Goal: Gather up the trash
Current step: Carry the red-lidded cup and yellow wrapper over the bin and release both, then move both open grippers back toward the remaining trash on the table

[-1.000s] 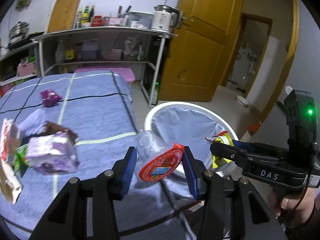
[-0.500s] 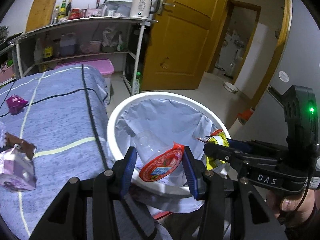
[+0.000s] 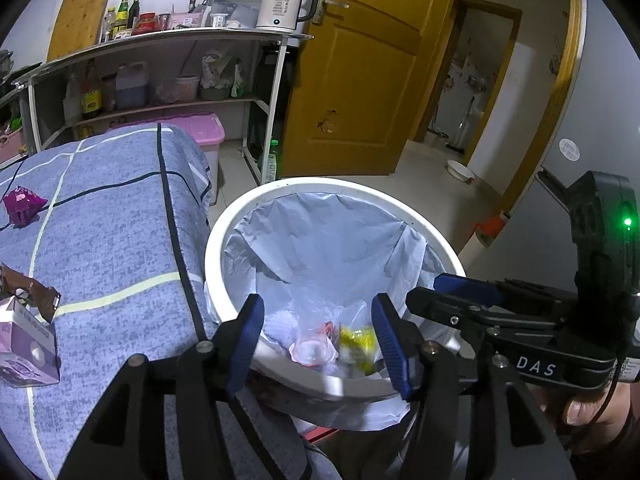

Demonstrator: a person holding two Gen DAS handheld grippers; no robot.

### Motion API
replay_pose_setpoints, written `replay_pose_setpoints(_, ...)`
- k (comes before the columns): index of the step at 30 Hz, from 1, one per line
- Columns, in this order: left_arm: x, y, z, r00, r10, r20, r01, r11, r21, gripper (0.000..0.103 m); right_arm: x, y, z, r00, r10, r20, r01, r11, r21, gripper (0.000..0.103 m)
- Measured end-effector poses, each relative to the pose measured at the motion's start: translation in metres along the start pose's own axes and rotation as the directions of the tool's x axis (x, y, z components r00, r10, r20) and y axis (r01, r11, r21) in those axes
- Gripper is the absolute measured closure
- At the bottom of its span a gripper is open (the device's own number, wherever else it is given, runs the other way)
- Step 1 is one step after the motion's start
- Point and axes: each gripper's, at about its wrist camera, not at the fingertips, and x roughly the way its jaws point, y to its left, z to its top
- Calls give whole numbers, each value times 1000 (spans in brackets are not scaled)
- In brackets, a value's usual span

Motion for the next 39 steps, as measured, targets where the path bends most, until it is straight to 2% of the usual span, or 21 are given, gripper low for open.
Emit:
replay_pose_setpoints(12, -30, 11, -5, 998, 27, 53, -25, 999, -32, 45, -18, 18, 2, 999, 3, 45, -1, 999, -54, 57)
replay_pose_setpoints(23, -69, 26, -21, 991, 94, 94, -87, 994, -72, 43, -35, 55, -7, 996, 62, 68, -53, 990, -132, 57)
replay_pose_setpoints(39, -109, 51, -55, 978, 178, 112, -163, 978, -130, 43, -33, 102, -26, 986, 167, 23, -158, 962, -221, 57)
